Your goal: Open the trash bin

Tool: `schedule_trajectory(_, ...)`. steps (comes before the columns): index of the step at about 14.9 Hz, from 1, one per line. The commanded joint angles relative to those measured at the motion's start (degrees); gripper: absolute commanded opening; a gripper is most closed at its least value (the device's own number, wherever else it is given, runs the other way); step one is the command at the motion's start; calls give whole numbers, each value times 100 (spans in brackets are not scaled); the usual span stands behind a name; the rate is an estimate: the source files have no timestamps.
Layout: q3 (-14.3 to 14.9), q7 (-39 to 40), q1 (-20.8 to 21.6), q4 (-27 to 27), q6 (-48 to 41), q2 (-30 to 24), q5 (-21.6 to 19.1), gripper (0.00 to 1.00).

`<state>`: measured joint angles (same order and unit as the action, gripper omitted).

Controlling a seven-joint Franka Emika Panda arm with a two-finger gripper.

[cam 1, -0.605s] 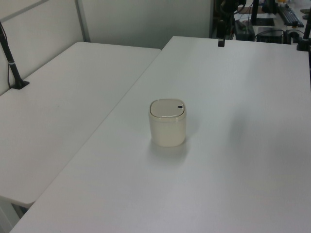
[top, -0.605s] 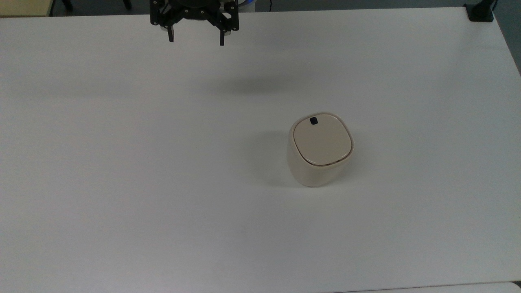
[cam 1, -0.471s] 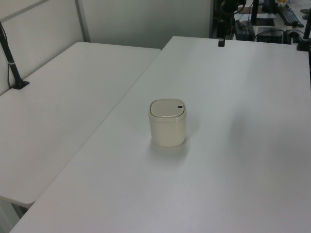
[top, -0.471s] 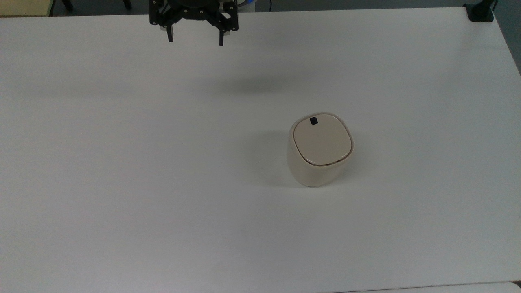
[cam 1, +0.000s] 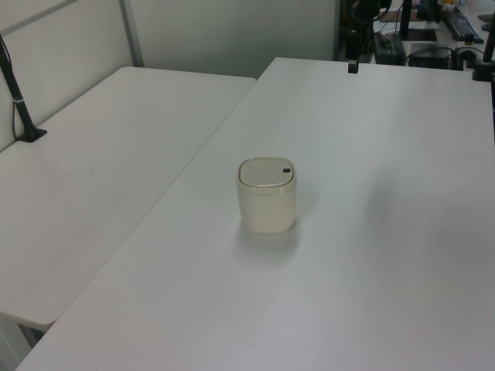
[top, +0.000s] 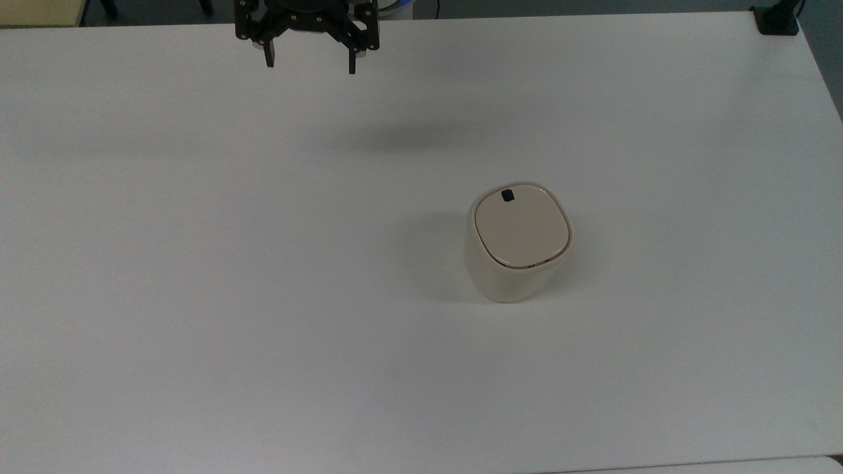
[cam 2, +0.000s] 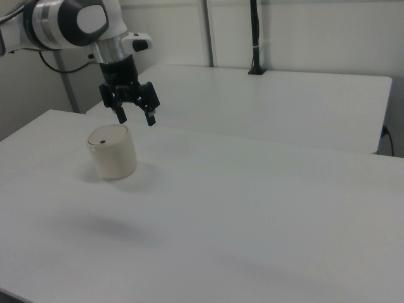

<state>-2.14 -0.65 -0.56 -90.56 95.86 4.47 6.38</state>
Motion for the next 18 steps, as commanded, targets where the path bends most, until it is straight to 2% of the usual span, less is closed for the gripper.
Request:
schedule_trajectory(1, 47, 29, 30, -85, -41, -104, -23, 100)
schedule_trajectory(3, 47, 65, 30, -85, -41, -113, -23, 73)
schedule_trajectory(5, 47, 82, 30, -85, -41, -104, -23, 41)
schedule_trajectory(7, 47, 82, 39, -85, -32, -104, -23, 19)
schedule_trajectory(9, 38, 82, 48, -85, -24, -78, -32, 3)
schedule_trajectory(10, 38, 82, 65, -85, -15, -60, -32, 0)
schedule_trajectory(13, -50, 91, 127, -85, 99, 62, -41, 0)
schedule_trajectory(18, -85, 82, 662, -67, 1064, 475, -242, 1)
